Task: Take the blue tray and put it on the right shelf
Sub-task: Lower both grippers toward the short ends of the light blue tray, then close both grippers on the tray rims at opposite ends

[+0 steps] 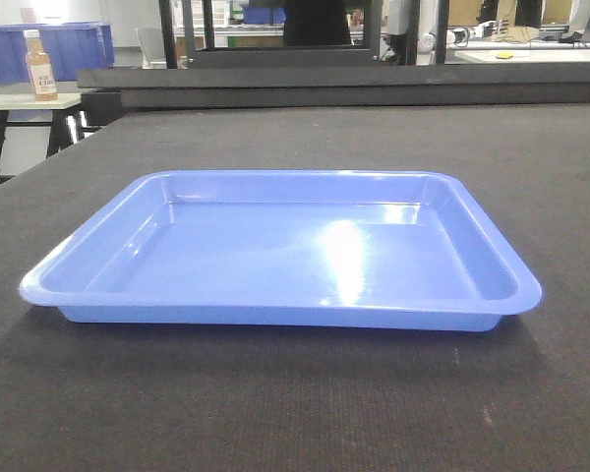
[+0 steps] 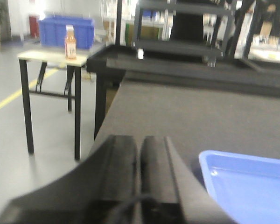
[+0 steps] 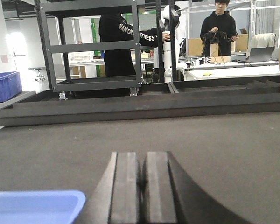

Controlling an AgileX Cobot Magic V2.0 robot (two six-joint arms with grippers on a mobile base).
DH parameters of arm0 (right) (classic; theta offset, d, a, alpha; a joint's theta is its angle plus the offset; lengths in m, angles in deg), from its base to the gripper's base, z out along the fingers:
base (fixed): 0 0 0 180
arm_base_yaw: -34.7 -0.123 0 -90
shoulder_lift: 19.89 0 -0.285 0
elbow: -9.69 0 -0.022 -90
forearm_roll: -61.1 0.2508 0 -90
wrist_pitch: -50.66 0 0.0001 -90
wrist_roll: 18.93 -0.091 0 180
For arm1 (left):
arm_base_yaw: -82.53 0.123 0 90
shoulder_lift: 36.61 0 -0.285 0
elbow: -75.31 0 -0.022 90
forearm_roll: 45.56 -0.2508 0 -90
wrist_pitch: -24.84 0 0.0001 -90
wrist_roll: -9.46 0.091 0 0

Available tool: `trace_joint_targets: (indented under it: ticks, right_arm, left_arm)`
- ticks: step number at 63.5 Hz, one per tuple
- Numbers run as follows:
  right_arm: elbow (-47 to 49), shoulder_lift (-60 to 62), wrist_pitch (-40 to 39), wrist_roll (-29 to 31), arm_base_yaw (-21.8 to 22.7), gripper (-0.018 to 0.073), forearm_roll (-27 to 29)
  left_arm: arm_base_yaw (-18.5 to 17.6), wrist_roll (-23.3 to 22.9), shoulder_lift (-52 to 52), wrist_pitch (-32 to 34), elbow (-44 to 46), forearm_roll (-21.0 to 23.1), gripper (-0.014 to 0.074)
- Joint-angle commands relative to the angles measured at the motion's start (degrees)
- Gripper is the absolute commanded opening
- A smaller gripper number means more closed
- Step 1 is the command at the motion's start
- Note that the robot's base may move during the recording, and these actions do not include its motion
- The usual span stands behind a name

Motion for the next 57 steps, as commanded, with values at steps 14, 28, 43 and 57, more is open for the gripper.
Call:
trace_joint_targets:
  ticks: [14, 28, 43, 57]
  right_arm:
    - [16.4, -21.5, 0.0, -0.1, -2.4, 0.0620, 0.0]
    - [28.4, -37.9, 7.8, -0.1, -14.9, 0.0620, 0.1]
    - [44.3, -56.9, 26.5, -0.1, -22.8, 0.0606, 0.2]
    - [57.6, -73.7, 38.8, -1.3, -22.8, 0.0600, 0.3]
  left_arm:
    - [-0.9, 0.7, -23.8, -8.6, 20.6, 3.7, 0.0391]
    - [-10.3, 10.4, -38.8, -17.9, 30.7, 9.1, 0.0390]
    - [-16.1, 10.4, -56.2, -28.7, 42.6, 9.0, 0.0390]
    - [-16.1, 3.3, -71.4, -39.6, 55.8, 4.3, 0.0388]
